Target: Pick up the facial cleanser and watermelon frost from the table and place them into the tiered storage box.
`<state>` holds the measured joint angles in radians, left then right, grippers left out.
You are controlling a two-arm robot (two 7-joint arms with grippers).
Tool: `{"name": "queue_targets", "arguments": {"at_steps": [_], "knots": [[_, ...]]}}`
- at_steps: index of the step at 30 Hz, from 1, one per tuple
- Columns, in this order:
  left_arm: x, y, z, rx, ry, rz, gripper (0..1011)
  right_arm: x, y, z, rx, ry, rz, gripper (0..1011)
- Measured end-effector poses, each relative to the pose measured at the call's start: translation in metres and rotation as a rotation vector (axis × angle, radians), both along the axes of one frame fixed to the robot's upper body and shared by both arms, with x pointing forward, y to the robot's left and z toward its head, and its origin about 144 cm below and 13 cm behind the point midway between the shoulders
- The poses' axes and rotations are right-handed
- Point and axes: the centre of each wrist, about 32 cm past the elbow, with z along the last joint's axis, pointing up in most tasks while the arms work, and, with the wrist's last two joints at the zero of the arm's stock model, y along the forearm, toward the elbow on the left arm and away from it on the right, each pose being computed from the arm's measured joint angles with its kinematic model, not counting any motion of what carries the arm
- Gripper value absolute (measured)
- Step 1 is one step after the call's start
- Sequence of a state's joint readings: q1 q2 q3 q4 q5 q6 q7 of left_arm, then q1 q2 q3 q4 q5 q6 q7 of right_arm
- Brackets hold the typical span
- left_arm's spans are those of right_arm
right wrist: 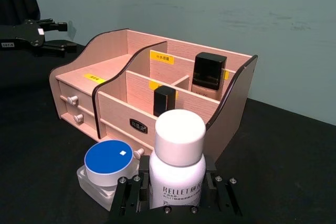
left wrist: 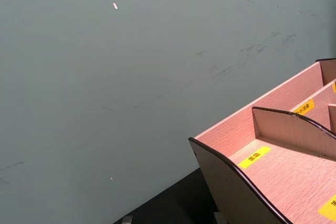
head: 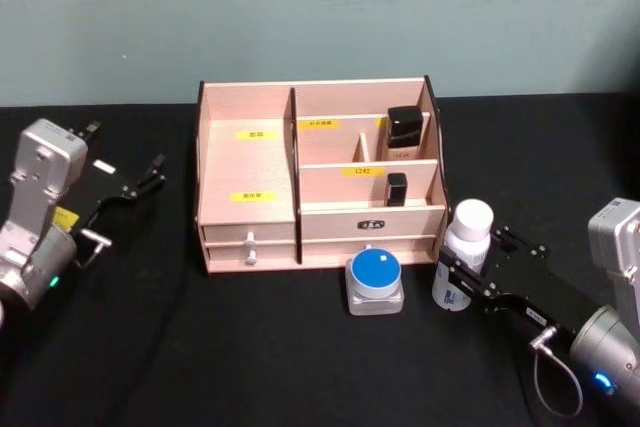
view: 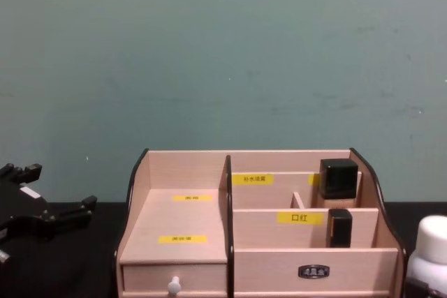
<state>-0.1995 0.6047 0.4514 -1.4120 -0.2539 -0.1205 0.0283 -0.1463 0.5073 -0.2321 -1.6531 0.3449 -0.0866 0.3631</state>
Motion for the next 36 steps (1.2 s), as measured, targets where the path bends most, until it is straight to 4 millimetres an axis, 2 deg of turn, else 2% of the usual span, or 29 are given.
{"name": "queue_targets", "arguments": {"at_steps": [13, 29, 36], "knots": [[0.000, 0.000, 0.000, 0.000, 0.000, 0.000, 1001, -0.001, -0.001, 0.005, 0.028, -0.028, 0.033, 601], [0.000, 0.000, 0.000, 0.000, 0.000, 0.000, 1001, -0.006, 0.008, 0.042, 0.078, -0.096, 0.138, 601], [0.000, 0.000, 0.000, 0.000, 0.000, 0.000, 1001, 0.001, 0.019, 0.060, 0.092, -0.129, 0.189, 601]]}}
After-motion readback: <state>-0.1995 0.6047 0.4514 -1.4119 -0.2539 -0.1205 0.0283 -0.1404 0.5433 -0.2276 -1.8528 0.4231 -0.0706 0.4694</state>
